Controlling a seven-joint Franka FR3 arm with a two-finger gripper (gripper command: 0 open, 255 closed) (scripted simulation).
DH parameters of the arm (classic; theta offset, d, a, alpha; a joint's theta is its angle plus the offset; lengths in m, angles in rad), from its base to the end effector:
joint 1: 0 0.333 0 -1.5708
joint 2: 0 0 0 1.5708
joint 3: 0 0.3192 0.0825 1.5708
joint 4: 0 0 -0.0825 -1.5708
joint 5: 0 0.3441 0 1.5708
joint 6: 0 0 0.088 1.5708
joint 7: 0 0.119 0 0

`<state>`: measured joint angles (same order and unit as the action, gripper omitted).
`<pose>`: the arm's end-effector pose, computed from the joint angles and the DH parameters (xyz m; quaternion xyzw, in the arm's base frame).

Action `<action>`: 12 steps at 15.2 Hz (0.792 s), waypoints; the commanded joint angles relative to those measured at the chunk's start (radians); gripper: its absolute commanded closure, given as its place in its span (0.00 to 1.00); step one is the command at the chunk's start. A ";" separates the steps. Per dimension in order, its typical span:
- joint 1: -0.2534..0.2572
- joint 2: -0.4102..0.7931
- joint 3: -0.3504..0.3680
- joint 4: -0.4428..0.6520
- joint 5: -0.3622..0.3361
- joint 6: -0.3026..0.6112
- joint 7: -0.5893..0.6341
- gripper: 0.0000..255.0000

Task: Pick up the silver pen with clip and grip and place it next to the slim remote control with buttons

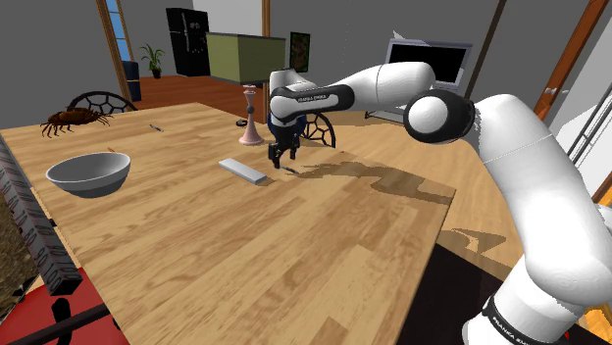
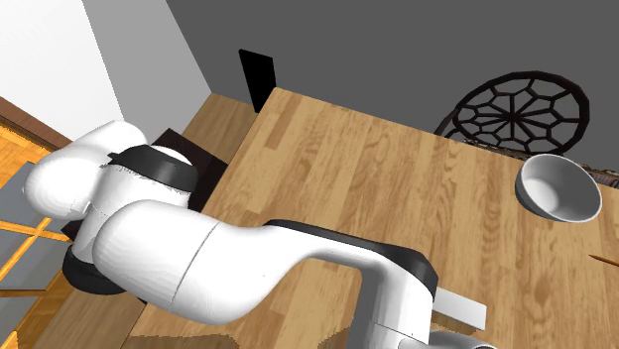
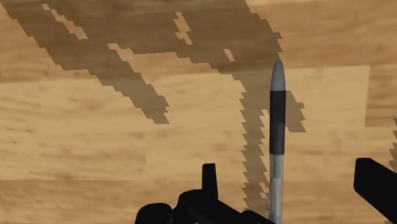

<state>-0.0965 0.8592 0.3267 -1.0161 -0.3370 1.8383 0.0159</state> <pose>0.7322 0.0538 0.3490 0.9944 0.0979 0.0033 0.0395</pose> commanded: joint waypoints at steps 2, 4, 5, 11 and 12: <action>0.010 -0.009 0.003 0.052 0.005 -0.059 -0.007 0.00; 0.022 -0.009 0.004 0.114 0.008 -0.119 -0.015 0.00; 0.022 -0.009 0.004 0.114 0.008 -0.119 -0.015 0.00; 0.022 -0.009 0.004 0.114 0.008 -0.119 -0.015 0.00; 0.022 -0.009 0.004 0.114 0.008 -0.119 -0.015 0.00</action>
